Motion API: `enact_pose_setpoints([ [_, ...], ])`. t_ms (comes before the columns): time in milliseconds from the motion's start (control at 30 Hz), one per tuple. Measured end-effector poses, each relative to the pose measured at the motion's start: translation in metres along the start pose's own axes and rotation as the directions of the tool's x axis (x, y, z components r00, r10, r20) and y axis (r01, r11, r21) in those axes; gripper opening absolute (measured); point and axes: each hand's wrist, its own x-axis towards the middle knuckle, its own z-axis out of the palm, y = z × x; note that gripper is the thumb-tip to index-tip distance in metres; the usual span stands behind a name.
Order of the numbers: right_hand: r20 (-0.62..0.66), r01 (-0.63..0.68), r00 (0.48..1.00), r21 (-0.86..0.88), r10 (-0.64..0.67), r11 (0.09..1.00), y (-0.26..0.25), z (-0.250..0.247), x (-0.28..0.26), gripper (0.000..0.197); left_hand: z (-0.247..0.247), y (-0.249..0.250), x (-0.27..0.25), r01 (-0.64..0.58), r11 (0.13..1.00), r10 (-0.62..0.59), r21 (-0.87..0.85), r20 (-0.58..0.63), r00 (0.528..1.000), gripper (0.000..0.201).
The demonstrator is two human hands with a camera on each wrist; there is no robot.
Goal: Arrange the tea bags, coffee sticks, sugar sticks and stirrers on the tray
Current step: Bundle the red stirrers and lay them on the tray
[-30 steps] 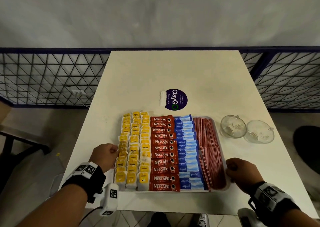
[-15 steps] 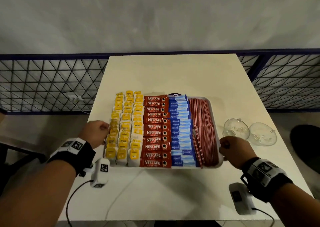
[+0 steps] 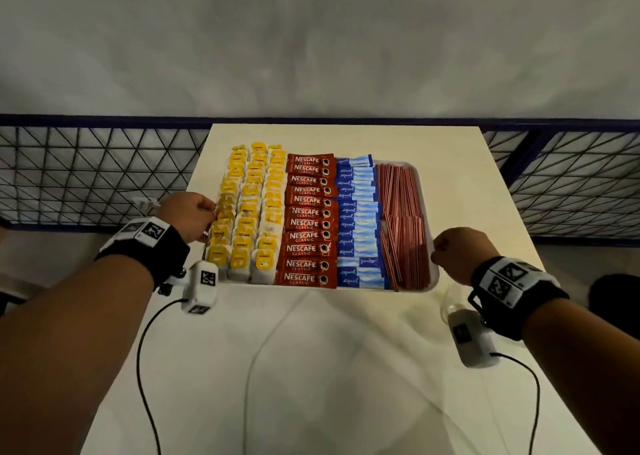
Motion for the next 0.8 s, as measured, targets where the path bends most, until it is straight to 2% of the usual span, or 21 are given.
enact_pose_setpoints([
  [200,0.112,-0.017,0.993,-0.14,0.033,0.99,0.006,-0.002,0.057,0.01,0.029,0.008,0.034,0.057,0.998,-0.058,0.035,0.035,0.998,0.011],
  [367,0.195,-0.038,0.978,-0.201,0.078,0.979,0.01,0.008,0.086,0.017,0.055,0.009,0.049,0.072,0.985,-0.079,0.158,0.043,0.996,0.01],
  [533,0.248,-0.026,0.965,-0.248,0.089,0.968,0.014,0.016,0.105,0.021,0.075,-0.003,0.064,0.108,0.985,-0.117,0.135,0.065,0.991,0.009],
  [800,0.27,0.003,0.96,-0.28,0.076,0.96,0.013,0.025,0.118,0.022,0.09,-0.018,0.078,0.098,0.968,-0.123,0.232,0.096,0.988,0.022],
])
